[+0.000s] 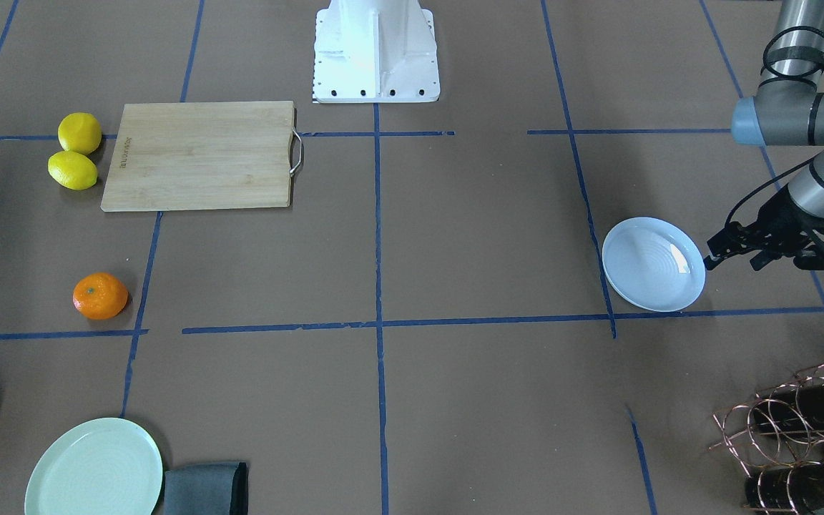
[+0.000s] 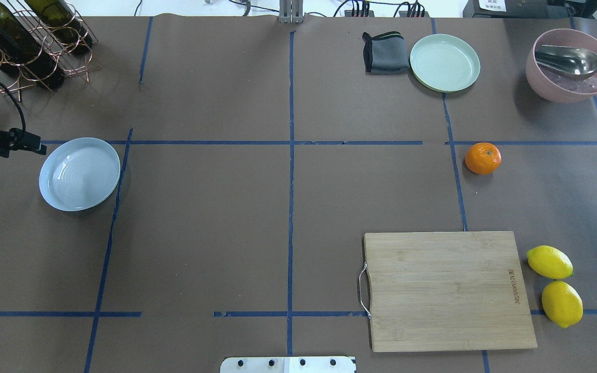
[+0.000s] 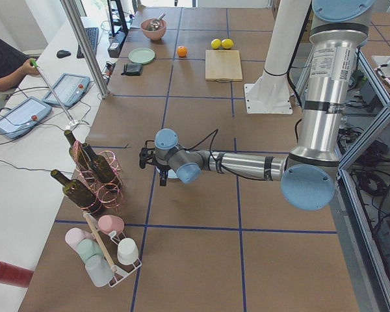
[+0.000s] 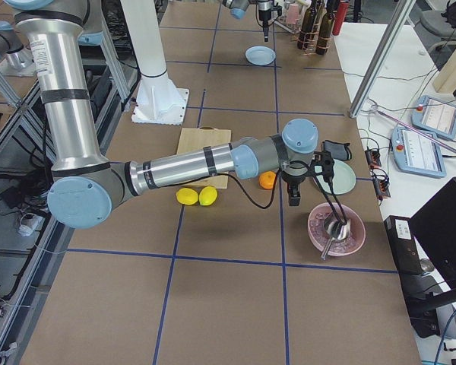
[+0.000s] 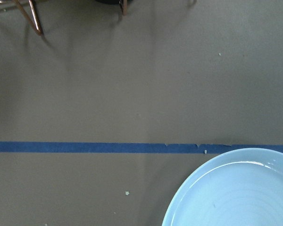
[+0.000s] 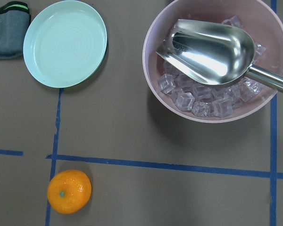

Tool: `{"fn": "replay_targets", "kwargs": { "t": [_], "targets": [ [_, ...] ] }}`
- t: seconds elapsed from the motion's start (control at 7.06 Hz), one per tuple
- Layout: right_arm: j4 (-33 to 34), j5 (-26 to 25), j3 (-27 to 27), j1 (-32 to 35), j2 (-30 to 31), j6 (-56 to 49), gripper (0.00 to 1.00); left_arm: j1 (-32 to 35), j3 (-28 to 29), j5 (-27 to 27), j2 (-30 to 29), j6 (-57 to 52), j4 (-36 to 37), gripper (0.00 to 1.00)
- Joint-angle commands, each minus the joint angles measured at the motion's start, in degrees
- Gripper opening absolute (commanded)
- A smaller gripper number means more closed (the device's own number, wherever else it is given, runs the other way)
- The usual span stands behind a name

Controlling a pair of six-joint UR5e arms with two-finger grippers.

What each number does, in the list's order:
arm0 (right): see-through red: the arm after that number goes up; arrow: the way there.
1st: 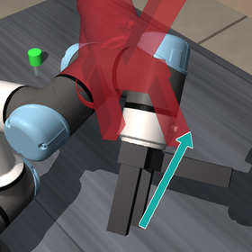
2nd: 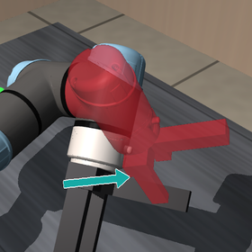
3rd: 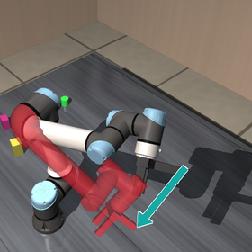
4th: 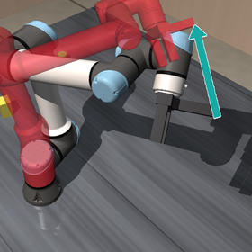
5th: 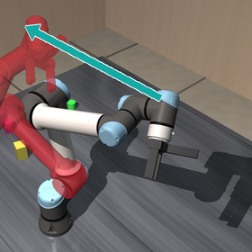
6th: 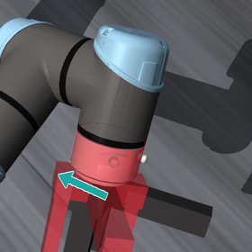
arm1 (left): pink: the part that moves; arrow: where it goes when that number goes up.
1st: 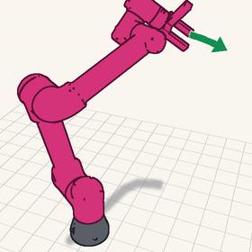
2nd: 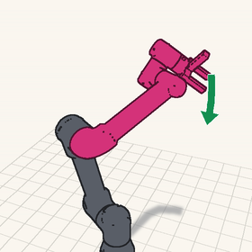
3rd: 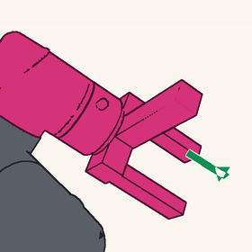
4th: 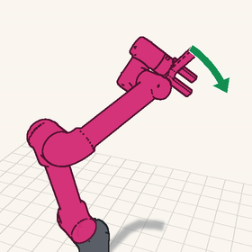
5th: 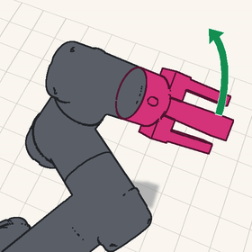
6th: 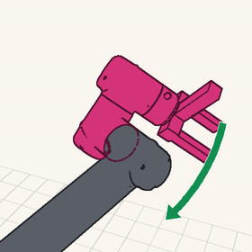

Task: Pick orange to plate
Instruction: 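Push the light blue plate with the left gripper toward the table center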

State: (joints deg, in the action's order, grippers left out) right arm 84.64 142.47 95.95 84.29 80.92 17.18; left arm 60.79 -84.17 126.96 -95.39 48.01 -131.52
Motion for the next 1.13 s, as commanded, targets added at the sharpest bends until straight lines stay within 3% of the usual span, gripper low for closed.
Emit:
{"fn": "replay_targets", "kwargs": {
  "t": [0.0,0.71,0.85,0.99],
  "targets": [
    [0.09,0.0,0.02,-0.09,-0.06,0.31,1.0,-1.55,1.11,-0.84,-0.67,0.06,-0.05,1.0],
    [0.09,0.44,0.46,-0.09,-0.85,1.63,1.0,-2.96,2.52,-0.93,-2.08,0.06,0.47,1.0],
    [0.09,0.44,0.46,-0.09,-0.85,1.63,1.0,-3.4,2.44,-1.01,-2.34,0.15,0.65,0.91],
    [0.09,0.44,0.46,-0.09,-0.85,1.63,1.0,-3.4,2.44,-0.93,-2.43,0.59,0.65,0.6]
  ]
}}
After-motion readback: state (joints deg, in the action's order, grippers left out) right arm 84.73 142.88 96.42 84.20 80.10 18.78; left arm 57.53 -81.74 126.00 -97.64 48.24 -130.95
